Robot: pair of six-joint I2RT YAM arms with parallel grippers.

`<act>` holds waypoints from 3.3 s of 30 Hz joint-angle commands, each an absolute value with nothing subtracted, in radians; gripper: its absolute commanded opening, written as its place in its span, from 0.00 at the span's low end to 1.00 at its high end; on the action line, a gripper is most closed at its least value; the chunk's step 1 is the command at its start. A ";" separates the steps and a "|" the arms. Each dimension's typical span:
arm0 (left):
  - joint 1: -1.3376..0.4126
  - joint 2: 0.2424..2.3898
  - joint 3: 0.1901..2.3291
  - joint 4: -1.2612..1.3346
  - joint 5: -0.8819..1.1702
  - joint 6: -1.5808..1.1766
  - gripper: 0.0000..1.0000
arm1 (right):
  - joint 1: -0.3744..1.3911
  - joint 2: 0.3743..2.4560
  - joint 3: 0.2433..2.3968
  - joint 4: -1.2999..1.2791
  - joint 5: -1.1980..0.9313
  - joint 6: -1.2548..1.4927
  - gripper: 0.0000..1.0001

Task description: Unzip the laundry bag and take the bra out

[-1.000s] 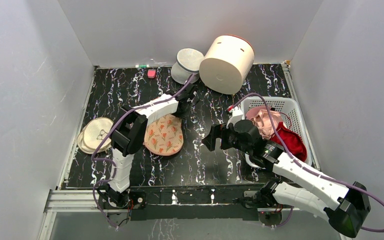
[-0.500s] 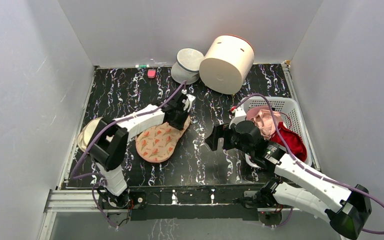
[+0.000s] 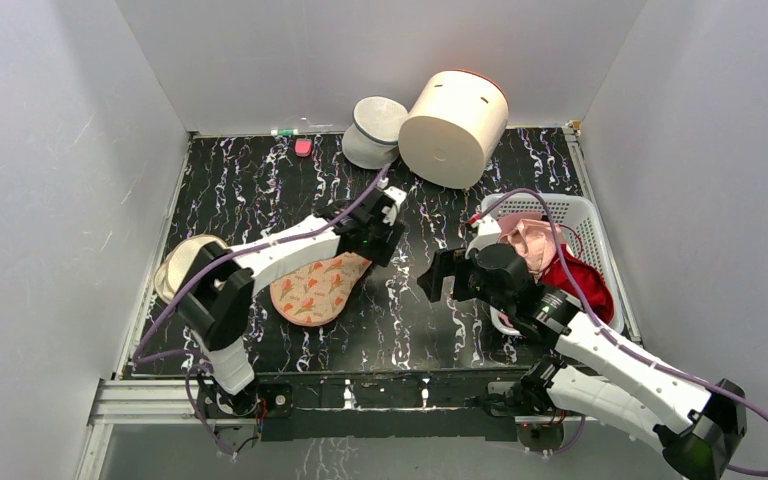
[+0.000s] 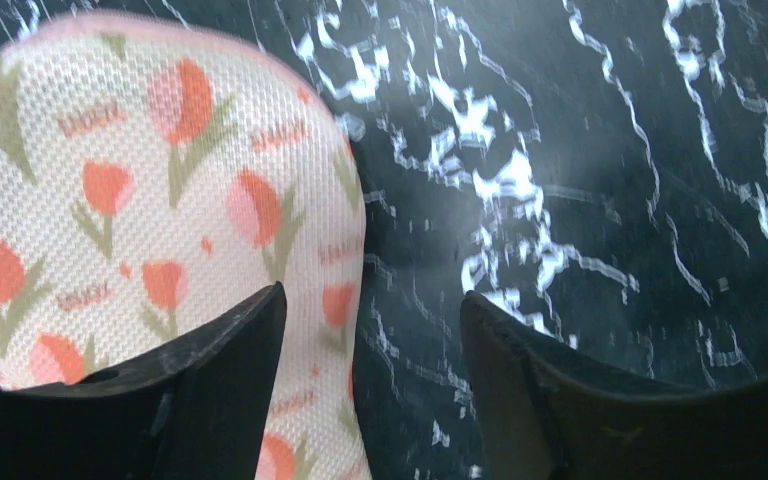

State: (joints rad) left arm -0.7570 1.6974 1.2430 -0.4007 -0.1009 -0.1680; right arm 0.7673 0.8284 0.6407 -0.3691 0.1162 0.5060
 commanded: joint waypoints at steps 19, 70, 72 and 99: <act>-0.862 1.976 1.390 -0.388 -0.528 -0.014 0.27 | 0.761 0.744 0.666 -0.403 0.178 0.520 0.98; -0.854 1.346 0.931 -0.100 -0.177 0.116 0.00 | 0.543 1.358 0.719 0.337 -0.527 0.289 0.65; -0.854 1.346 0.934 -0.100 -0.171 0.120 0.00 | 0.528 1.409 0.742 0.336 -0.554 0.272 0.65; -0.854 1.347 0.933 -0.095 -0.160 0.128 0.00 | 0.448 1.722 0.888 0.477 -0.922 0.196 0.36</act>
